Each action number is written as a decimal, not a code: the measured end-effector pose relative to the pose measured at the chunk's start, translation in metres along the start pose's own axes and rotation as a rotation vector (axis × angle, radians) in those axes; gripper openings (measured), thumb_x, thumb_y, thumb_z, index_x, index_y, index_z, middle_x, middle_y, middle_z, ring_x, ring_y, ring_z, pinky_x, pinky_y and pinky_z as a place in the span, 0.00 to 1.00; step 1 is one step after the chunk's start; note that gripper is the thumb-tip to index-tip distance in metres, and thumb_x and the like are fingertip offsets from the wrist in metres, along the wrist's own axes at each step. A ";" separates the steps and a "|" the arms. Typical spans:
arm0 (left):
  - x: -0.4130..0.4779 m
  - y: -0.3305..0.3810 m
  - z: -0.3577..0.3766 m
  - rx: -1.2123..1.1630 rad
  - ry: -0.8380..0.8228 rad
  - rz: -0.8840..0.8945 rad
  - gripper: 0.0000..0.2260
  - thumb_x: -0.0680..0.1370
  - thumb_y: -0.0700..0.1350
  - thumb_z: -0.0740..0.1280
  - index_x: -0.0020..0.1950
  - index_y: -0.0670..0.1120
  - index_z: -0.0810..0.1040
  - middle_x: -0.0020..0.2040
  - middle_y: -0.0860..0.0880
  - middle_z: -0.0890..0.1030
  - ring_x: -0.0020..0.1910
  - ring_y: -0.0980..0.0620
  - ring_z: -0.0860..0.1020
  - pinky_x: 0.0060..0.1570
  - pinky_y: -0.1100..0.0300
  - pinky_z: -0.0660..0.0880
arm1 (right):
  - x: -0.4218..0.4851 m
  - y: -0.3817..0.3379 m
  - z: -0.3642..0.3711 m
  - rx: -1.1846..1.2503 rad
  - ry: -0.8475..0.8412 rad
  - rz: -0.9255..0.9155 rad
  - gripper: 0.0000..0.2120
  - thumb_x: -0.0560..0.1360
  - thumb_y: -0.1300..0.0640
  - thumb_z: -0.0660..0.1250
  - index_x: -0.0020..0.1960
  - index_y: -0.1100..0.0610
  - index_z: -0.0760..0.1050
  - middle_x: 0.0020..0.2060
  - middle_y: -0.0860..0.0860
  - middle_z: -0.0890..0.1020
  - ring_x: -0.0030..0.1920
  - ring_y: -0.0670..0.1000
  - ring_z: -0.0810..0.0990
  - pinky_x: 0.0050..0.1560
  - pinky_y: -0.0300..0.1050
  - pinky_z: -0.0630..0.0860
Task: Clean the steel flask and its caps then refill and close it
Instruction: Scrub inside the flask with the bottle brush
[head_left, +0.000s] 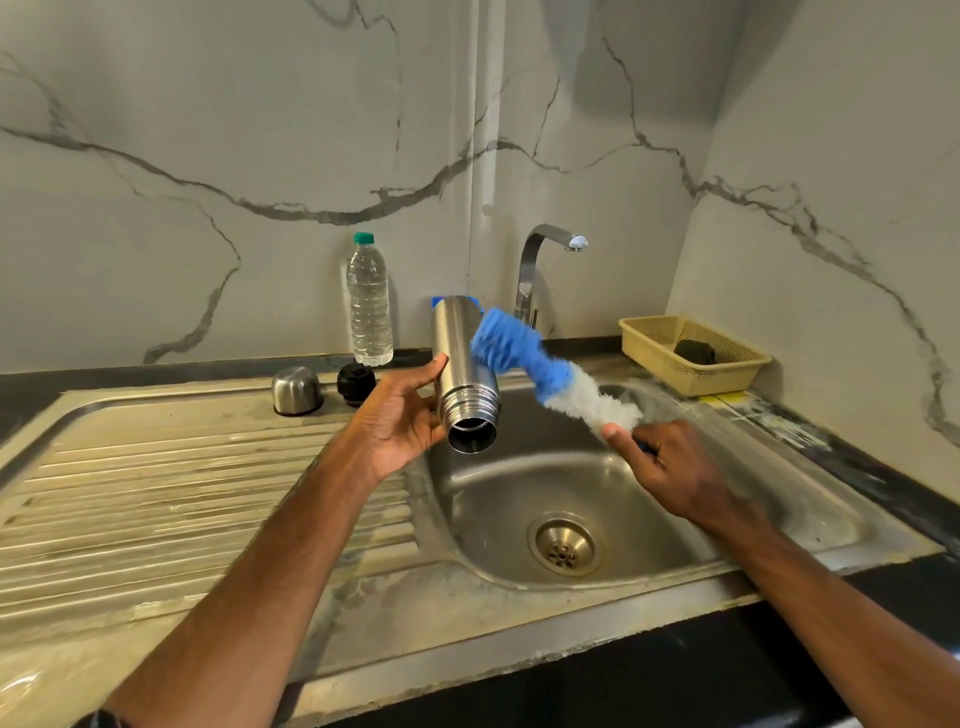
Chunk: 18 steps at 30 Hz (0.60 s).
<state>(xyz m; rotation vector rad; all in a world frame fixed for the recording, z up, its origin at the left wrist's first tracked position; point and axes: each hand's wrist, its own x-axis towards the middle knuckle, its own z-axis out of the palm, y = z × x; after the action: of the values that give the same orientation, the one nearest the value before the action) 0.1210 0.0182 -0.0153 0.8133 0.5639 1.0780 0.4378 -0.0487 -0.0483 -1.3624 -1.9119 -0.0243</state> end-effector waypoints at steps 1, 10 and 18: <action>0.000 0.000 -0.001 0.008 -0.009 -0.004 0.31 0.70 0.45 0.77 0.70 0.37 0.74 0.53 0.42 0.83 0.49 0.44 0.83 0.52 0.50 0.81 | -0.001 -0.001 0.000 0.014 -0.007 -0.024 0.28 0.80 0.38 0.59 0.25 0.49 0.66 0.17 0.44 0.64 0.19 0.46 0.65 0.24 0.38 0.60; -0.003 -0.006 0.006 0.146 -0.071 -0.039 0.26 0.71 0.46 0.76 0.66 0.37 0.76 0.54 0.40 0.82 0.47 0.44 0.82 0.48 0.52 0.83 | 0.003 0.003 0.003 -0.044 0.016 0.052 0.29 0.81 0.37 0.58 0.26 0.52 0.70 0.19 0.45 0.67 0.21 0.46 0.67 0.25 0.36 0.62; -0.004 -0.010 0.007 0.212 -0.077 -0.037 0.38 0.66 0.48 0.82 0.70 0.35 0.73 0.70 0.29 0.72 0.70 0.28 0.70 0.73 0.33 0.64 | 0.006 0.000 0.001 -0.022 0.028 0.131 0.26 0.81 0.43 0.61 0.26 0.50 0.68 0.20 0.44 0.67 0.21 0.44 0.69 0.26 0.35 0.66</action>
<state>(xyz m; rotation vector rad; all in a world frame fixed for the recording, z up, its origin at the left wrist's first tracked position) 0.1299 0.0097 -0.0193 1.0207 0.6329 0.9589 0.4362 -0.0437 -0.0453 -1.4920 -1.8006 -0.0007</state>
